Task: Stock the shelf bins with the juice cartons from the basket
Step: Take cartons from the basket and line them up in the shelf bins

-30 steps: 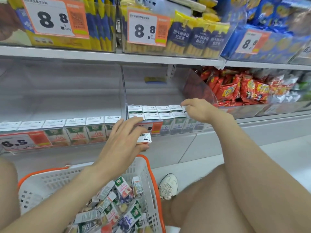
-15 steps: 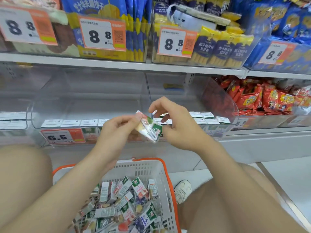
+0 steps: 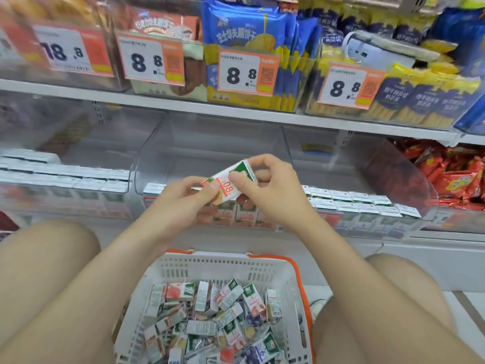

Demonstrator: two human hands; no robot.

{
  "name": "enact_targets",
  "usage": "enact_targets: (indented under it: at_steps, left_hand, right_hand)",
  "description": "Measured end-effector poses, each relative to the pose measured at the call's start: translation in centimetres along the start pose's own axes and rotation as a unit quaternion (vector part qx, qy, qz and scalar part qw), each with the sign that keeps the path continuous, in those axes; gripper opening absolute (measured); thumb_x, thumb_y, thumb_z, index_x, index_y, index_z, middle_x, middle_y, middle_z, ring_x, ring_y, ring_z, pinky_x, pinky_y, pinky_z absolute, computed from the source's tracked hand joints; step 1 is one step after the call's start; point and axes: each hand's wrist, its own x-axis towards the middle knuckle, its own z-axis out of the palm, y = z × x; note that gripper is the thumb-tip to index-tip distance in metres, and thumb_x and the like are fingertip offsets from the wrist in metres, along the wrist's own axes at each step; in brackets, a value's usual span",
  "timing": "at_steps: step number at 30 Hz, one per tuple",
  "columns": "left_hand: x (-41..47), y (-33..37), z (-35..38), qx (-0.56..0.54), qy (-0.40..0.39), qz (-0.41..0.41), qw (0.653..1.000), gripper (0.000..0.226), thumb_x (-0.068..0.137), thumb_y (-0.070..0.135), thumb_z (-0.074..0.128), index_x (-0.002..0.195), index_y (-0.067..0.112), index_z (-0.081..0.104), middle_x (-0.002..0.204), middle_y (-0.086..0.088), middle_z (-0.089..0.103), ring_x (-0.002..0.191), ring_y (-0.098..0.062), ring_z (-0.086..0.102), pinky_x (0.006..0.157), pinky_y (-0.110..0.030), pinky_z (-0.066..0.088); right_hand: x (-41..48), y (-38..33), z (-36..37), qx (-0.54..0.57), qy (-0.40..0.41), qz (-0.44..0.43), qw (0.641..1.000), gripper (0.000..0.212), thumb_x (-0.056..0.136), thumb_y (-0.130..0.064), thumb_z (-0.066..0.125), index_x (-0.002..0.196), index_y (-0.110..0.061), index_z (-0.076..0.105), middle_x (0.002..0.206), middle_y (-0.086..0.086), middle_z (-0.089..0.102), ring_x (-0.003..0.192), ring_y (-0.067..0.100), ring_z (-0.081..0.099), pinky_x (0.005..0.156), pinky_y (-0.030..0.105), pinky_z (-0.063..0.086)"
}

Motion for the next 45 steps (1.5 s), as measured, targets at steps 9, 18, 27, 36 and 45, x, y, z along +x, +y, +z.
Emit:
enact_targets:
  at_steps: [9,18,27,36,45]
  left_hand:
    - [0.8,-1.4,-3.9,0.398,0.139,0.128,0.898,0.038,0.104,0.049,0.053,0.129,0.023,0.066,0.128,-0.002,0.064,0.103,-0.020,0.067,0.086,-0.031,0.051]
    - [-0.7,-4.4,-6.3,0.514,0.128,0.077,0.845,0.049,0.089,0.003,0.065,0.124,0.012,0.032,0.125,-0.012,0.024,0.082,-0.035,0.045,0.074,-0.043,0.046]
    - [-2.2,-5.6,-6.8,0.551,0.125,0.103,0.819,0.063,0.091,0.011,0.065,0.141,0.018,0.027,0.141,-0.006,0.022,0.098,-0.030,0.054,0.071,-0.040,0.046]
    - [-3.0,-5.6,-5.8,0.553,0.138,0.109,0.815,0.022,0.099,0.021,0.058,0.112,0.016,0.042,0.135,-0.011,0.028,0.066,-0.026,0.045,0.048,-0.033,0.023]
    - [-3.4,-13.6,-0.7,0.685,0.098,0.057,0.720,0.049,0.095,0.043,0.059,0.130,0.009,0.049,0.165,-0.029,0.011,0.115,-0.044,0.055,0.085,-0.045,0.051]
  right_hand:
    - [1.3,0.8,4.3,-0.001,0.036,-0.096,0.995,0.032,0.095,-0.014,0.073,0.127,-0.018,0.070,0.108,-0.007,0.079,0.094,0.012,0.077,0.085,0.042,0.064]
    - [7.4,0.8,10.6,-0.153,0.043,-0.174,0.972,0.041,0.096,-0.025,0.072,0.137,-0.023,0.067,0.112,-0.006,0.073,0.095,0.013,0.069,0.095,0.041,0.056]
    - [10.3,0.6,15.1,-0.291,-0.226,-0.072,0.927,0.041,0.101,-0.020,0.053,0.140,-0.018,0.064,0.121,0.005,0.075,0.114,0.027,0.066,0.098,0.030,0.048]
    - [3.3,0.3,11.2,-0.353,-0.094,-0.295,0.883,0.030,0.085,-0.021,0.043,0.100,-0.015,0.067,0.096,0.005,0.065,0.088,0.031,0.061,0.075,0.042,0.052]
    - [-6.8,11.3,7.7,-0.531,-0.473,-0.058,0.701,0.024,0.087,-0.013,0.048,0.092,-0.014,0.071,0.086,0.009,0.068,0.078,0.031,0.067,0.067,0.041,0.059]
